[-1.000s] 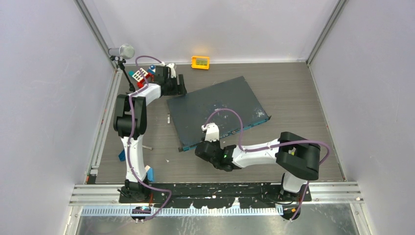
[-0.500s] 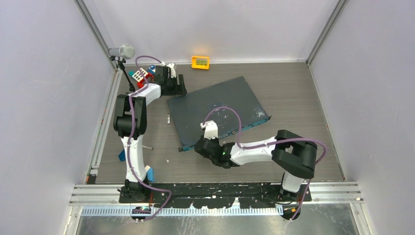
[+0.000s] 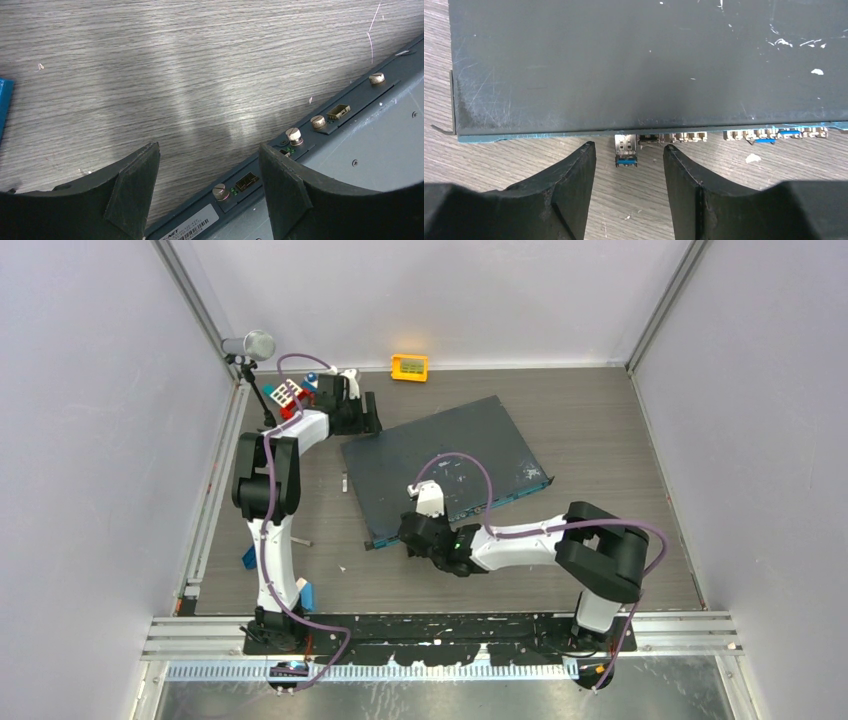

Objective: Insert the plug into the switch port

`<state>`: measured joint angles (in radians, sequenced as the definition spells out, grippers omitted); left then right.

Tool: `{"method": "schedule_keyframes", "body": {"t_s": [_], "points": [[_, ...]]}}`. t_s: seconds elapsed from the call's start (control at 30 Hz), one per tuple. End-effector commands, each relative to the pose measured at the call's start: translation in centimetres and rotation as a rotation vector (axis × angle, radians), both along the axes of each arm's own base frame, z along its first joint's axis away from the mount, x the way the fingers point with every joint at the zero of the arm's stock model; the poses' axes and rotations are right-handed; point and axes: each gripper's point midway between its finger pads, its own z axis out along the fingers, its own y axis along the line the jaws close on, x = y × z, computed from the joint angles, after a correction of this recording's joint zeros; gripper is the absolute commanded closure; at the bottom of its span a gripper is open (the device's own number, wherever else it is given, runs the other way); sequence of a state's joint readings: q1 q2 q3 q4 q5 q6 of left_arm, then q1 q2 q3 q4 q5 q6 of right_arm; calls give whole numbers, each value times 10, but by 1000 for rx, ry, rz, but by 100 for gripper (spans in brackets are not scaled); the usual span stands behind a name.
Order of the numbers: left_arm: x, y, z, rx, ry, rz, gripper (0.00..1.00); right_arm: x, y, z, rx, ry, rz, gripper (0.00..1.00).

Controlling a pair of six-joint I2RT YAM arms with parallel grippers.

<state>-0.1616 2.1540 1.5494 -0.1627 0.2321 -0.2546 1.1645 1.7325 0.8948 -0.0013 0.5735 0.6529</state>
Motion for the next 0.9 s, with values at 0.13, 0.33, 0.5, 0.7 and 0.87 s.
{"method": "schedule_keyframes", "body": {"t_s": [0.13,0.33,0.5,0.7,0.87], "points": [[-7,-6,-2,-6,34,-38,26,-13,-7,37,53,11,31,41],[-8,-6,-3,-8,36,-42,26,-29,-7,35,84,51,74,40],[-9,-6,-1,-9,31,-43,26,-39,-4,31,61,9,82,45],[-9,-6,-1,-8,31,-44,26,-47,-5,23,102,-27,64,64],[-8,-6,0,-7,28,-43,26,-50,-12,6,114,-13,55,83]]}}
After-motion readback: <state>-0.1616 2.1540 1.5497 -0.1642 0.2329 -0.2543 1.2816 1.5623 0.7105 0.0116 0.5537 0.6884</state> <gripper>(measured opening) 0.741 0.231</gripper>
